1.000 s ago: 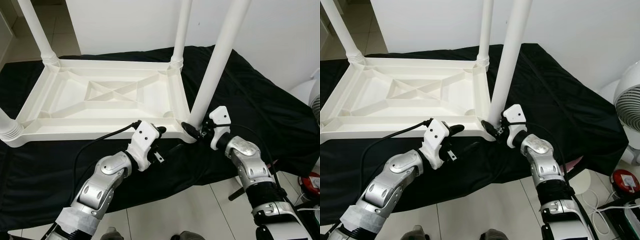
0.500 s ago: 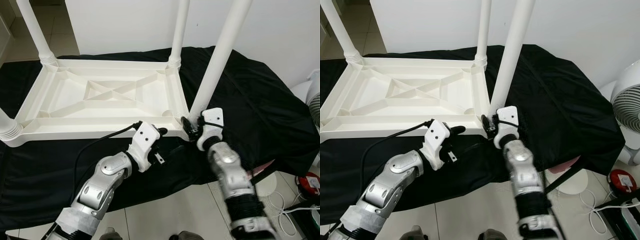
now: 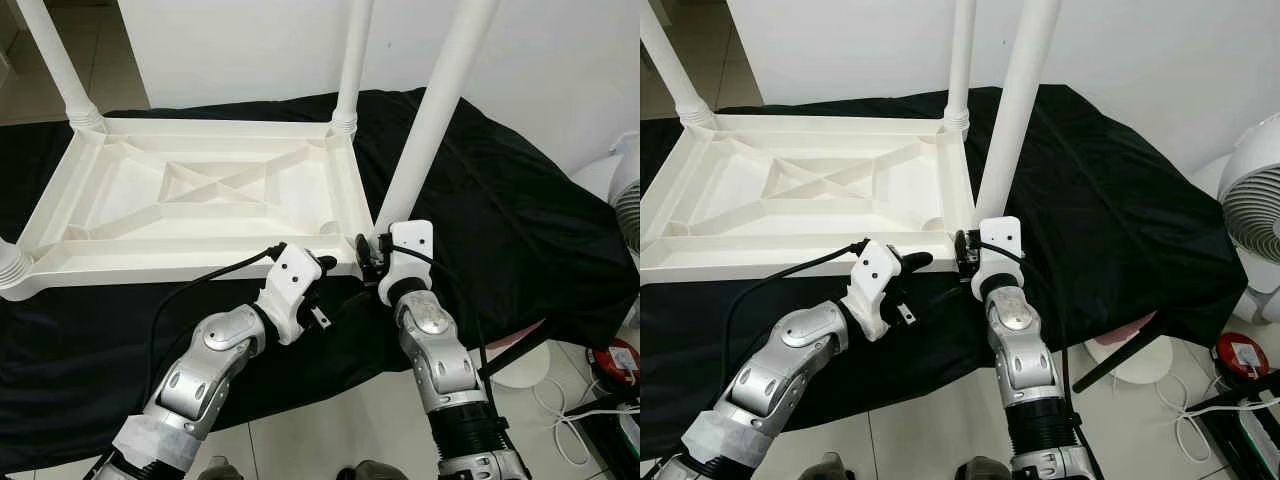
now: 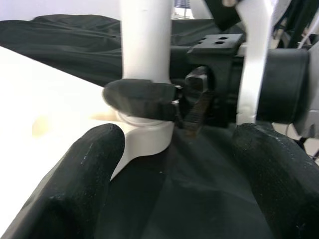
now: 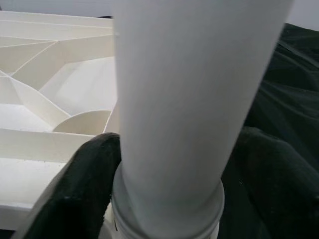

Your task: Building children table

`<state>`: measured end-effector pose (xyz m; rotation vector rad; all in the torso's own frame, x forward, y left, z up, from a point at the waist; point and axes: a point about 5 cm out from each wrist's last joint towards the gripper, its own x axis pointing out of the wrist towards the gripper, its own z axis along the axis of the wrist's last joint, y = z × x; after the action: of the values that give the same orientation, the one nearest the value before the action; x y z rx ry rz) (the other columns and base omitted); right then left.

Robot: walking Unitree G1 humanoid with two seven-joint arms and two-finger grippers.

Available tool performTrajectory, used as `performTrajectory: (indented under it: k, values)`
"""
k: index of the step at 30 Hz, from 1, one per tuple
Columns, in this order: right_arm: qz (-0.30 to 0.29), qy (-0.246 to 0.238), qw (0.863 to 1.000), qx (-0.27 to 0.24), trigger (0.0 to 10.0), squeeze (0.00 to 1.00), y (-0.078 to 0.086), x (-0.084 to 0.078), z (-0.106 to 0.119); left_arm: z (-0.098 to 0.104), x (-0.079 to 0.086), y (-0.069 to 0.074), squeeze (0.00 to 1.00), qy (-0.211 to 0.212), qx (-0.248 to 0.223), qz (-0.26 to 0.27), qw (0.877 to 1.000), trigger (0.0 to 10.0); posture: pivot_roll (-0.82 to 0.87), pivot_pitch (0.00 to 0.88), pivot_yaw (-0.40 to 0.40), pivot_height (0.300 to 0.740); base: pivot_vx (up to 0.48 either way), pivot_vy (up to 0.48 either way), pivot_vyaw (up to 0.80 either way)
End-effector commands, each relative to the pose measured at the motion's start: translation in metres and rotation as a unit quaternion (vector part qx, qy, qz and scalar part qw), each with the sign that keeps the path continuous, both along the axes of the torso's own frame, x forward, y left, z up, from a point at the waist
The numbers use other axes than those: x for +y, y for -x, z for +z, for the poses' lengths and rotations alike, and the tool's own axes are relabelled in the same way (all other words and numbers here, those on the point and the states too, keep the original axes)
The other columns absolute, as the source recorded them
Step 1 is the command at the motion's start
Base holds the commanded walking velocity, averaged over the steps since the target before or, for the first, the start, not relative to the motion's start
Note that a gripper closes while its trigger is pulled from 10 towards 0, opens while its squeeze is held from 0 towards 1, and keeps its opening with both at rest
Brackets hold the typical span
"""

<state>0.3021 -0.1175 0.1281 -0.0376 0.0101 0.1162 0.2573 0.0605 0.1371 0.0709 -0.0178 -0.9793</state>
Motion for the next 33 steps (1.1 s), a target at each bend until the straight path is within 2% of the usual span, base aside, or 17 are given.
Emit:
performTrajectory:
  k: [1,7,8,9,10,12,15,17,27,28,29,33]
  values:
    - [0.005,-0.004,1.0,-0.006,10.0,1.0,0.001,-0.005,0.002,-0.002,-0.003,0.002,0.0,-0.002,0.0,-0.021,1.0,10.0,0.02,0.0,-0.044,0.74,0.0,0.0,0.0]
    - [0.055,0.021,0.998,0.001,10.0,1.0,0.003,-0.015,-0.001,-0.002,-0.002,0.003,0.0,-0.003,0.0,-0.02,1.0,10.0,0.03,0.0,-0.045,0.74,0.0,0.0,0.0]
    - [0.083,0.027,0.996,0.002,10.0,0.92,0.003,-0.018,-0.002,-0.002,-0.002,0.003,0.0,-0.003,0.0,-0.021,1.0,10.0,0.02,0.0,-0.046,0.74,0.0,0.0,0.0]
    - [0.083,0.027,0.996,0.002,10.0,0.92,0.003,-0.018,-0.002,-0.002,-0.002,0.003,0.0,-0.003,0.0,-0.021,1.0,10.0,0.02,0.0,-0.046,0.74,0.0,0.0,0.0]
    - [0.113,0.033,0.993,-0.002,10.0,0.0,0.003,-0.02,-0.001,-0.002,-0.003,0.003,0.0,-0.003,0.0,-0.021,1.0,10.0,0.02,0.0,-0.046,0.74,0.0,0.0,0.0]
    - [0.162,0.038,0.986,-0.005,10.0,0.0,0.0,-0.024,0.002,-0.001,-0.003,0.002,0.0,-0.002,0.0,-0.02,1.0,10.0,0.02,0.0,-0.043,0.74,0.0,0.0,0.0]
    - [0.183,0.045,0.982,-0.011,10.0,0.0,-0.001,-0.025,0.004,-0.001,-0.003,0.001,0.0,-0.003,0.0,-0.02,1.0,10.0,0.02,0.0,-0.043,0.74,0.0,0.0,0.0]
    - [0.246,0.059,0.967,-0.011,10.0,0.0,-0.009,-0.033,0.007,0.0,-0.004,-0.001,0.0,-0.004,-0.005,-0.017,1.0,10.0,0.03,0.0,-0.044,0.74,0.0,0.0,0.0]
    - [0.275,0.085,0.958,-0.013,10.0,0.0,-0.029,-0.043,0.011,0.001,-0.004,-0.003,0.0,-0.007,-0.009,-0.015,1.0,10.0,0.04,0.0,-0.048,0.74,0.0,0.0,0.0]
    - [0.276,0.088,0.957,-0.009,6.5,0.0,-0.033,-0.043,0.011,0.001,-0.004,-0.003,0.0,-0.009,-0.011,-0.013,1.0,10.0,0.04,0.0,-0.05,0.74,0.0,0.0,0.0]
    - [0.283,0.092,0.955,0.0,0.0,0.0,-0.038,-0.042,0.009,0.002,-0.004,-0.004,0.0,-0.011,-0.015,-0.011,1.0,10.0,0.05,0.0,-0.052,0.74,0.0,0.0,0.0]
    - [0.298,0.094,0.95,0.009,0.0,0.0,-0.04,-0.041,0.006,0.002,-0.004,-0.004,0.0,-0.011,-0.016,-0.009,1.0,10.0,0.06,0.0,-0.056,0.74,0.0,0.0,0.0]
